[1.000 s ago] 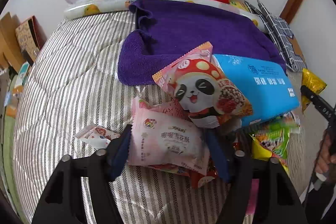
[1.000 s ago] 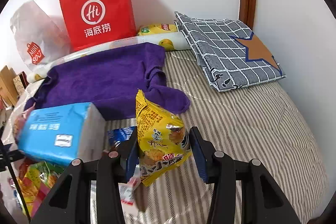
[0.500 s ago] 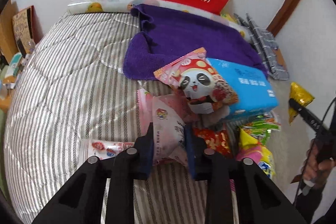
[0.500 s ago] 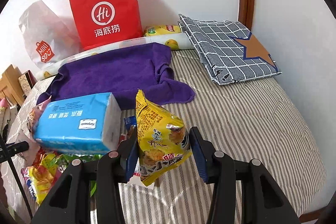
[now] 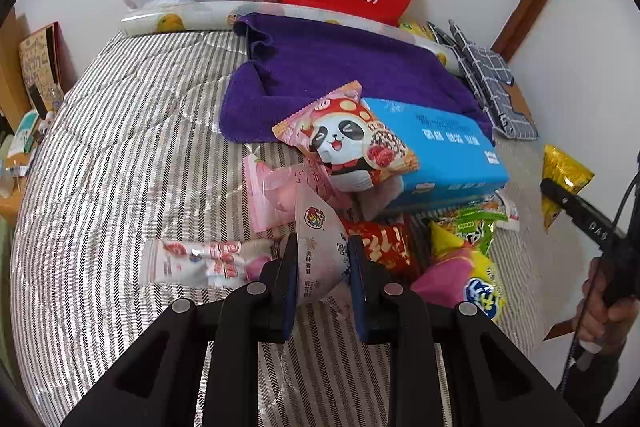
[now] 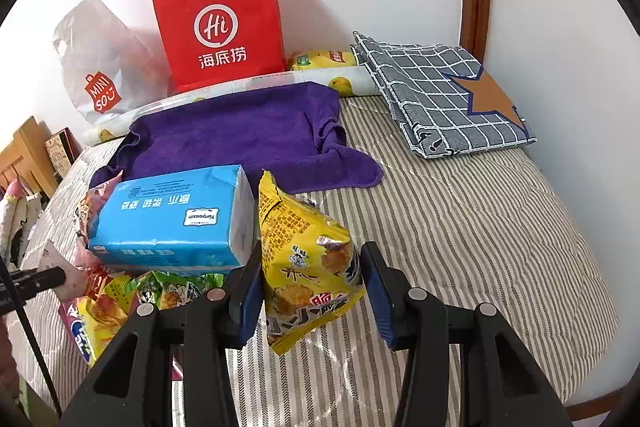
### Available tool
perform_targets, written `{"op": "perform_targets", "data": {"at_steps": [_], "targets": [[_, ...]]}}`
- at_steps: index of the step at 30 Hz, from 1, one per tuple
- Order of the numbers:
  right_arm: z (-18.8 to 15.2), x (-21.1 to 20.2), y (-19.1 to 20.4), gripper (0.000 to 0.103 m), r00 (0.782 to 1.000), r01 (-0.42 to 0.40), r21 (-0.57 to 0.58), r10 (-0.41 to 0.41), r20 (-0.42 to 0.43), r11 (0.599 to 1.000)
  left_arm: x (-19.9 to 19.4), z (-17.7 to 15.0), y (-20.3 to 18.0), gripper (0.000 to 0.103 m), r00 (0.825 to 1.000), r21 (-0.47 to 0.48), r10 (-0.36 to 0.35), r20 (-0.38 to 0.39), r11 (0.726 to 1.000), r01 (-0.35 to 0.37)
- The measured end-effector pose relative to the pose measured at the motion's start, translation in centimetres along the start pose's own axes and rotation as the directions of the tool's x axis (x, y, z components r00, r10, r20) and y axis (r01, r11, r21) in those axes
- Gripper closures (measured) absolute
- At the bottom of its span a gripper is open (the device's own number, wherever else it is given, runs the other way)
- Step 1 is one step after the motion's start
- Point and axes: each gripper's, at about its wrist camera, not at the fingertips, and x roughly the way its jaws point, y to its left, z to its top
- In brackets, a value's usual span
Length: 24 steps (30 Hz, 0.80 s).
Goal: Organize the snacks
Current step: 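Lift the yellow chip bag with the right tool while the left tool grasps a small pink wrapper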
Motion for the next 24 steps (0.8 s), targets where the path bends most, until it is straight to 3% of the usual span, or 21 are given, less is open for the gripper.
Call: {"op": "perform_targets", "data": {"at_steps": [9,24], "targets": [[-0.2,-0.6,0.4,0.059,1.000,-0.010,-0.006,0.010,0.005,1.000,2.1,-0.5,-0.7,0.080,0.997,0.000,-0.039,-0.067,0.999,0.039],[0.1,-1.3,1.1,0.059,0.999,-0.040,-0.020,0.040,0.019,0.999,-1.4,0.6,-1.0,0.083,0.999,0.014,-0.034,0.035,0.999,0.033]]}}
